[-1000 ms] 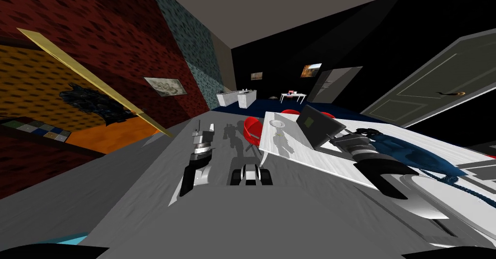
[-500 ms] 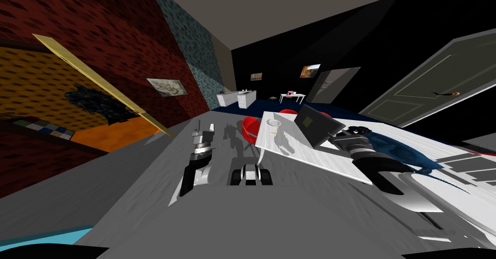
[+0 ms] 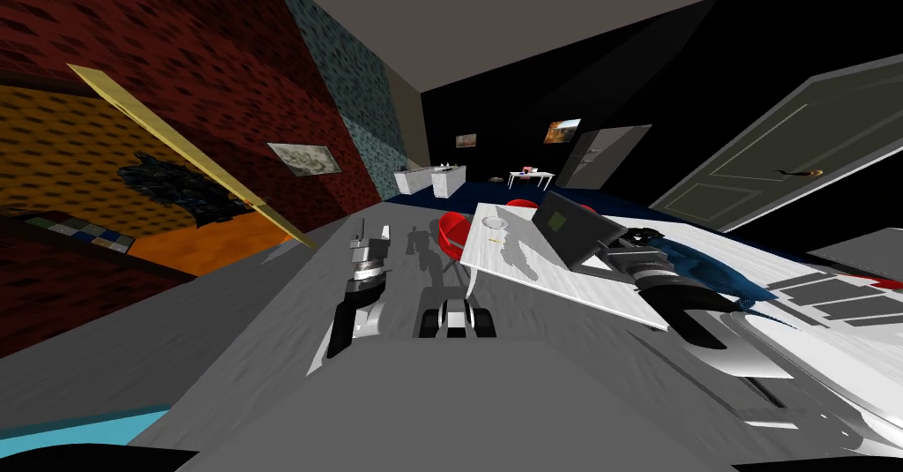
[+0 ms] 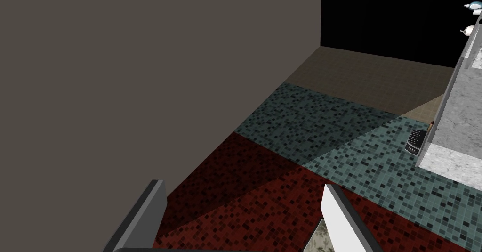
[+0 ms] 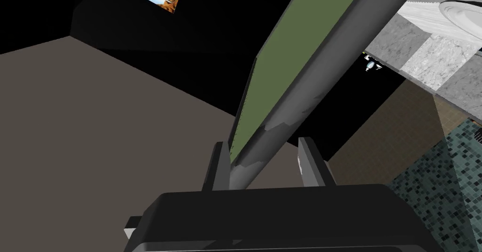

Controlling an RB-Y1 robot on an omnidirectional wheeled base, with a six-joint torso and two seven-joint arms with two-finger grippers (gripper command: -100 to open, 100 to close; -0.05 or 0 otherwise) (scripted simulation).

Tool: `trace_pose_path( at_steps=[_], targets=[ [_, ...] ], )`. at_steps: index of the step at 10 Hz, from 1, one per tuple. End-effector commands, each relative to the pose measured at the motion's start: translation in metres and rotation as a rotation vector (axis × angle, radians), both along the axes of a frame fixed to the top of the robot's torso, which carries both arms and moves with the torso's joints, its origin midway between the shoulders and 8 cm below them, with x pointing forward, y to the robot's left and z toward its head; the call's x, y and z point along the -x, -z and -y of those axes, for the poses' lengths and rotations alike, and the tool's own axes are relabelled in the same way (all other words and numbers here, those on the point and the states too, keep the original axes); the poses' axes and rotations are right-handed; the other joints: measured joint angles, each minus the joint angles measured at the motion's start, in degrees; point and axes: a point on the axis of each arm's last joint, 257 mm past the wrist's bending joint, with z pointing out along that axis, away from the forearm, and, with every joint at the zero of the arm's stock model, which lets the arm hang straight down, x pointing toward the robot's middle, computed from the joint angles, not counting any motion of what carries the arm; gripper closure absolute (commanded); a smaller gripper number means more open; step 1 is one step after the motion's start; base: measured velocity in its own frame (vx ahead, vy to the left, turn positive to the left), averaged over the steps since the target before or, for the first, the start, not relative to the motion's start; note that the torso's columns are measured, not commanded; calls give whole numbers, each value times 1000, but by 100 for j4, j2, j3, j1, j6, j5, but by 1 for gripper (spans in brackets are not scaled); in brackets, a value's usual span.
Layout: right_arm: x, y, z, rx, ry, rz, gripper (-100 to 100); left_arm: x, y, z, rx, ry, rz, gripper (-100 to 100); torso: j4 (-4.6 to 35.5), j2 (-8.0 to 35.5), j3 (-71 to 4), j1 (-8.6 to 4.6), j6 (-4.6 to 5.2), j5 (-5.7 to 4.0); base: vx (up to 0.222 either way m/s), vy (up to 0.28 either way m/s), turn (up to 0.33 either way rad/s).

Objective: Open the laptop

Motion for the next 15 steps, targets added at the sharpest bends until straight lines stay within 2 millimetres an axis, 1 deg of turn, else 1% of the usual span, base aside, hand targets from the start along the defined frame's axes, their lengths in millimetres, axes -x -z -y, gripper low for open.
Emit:
trace_pose_path(
  at_steps=[1,2,6,7,8,9,10,11,12,13,15],
  targets=[
    [-4,15,1,-112,8,43,100,0,0,0,0,0,0,0,2,7,5,-19,6,-7,-60,-99,30],
    [-8,25,0,-187,11,72,100,0,0,0,0,0,0,0,-1,4,5,-26,11,-15,-70,-117,35],
    [-17,45,-4,-339,15,133,100,0,0,0,0,0,0,0,-30,-21,-5,-64,30,-57,-60,-95,20],
    [-21,31,-4,-305,-1,141,100,0,0,0,0,0,0,0,-39,-25,-4,-70,29,-72,-20,-35,11],
    [-25,47,-8,-386,-1,172,100,0,0,0,0,0,0,0,-34,-28,-9,-44,19,-55,-33,-65,-34],
    [-25,47,-8,-386,-1,172,100,0,0,0,0,0,0,0,-37,-21,-3,-41,15,-59,-22,-75,-15],
    [-27,57,-11,-426,1,184,100,0,0,0,0,0,0,0,-40,-21,-1,-44,14,-67,-22,-71,-28],
    [-27,57,-11,-426,1,184,100,0,0,0,0,0,0,0,-48,-26,-3,-51,10,-78,-16,-47,-1],
    [-29,67,-14,-465,2,195,100,0,0,0,0,0,0,0,-50,-30,-5,-50,13,-80,-19,-41,-18],
    [-29,67,-14,-465,2,195,100,0,0,0,0,0,0,0,-48,-31,-8,-57,14,-76,-16,-27,-1],
    [-33,86,-21,-545,2,219,100,0,0,0,0,0,0,0,-50,-40,-13,-87,21,-85,-24,-41,-32]
  ],
)
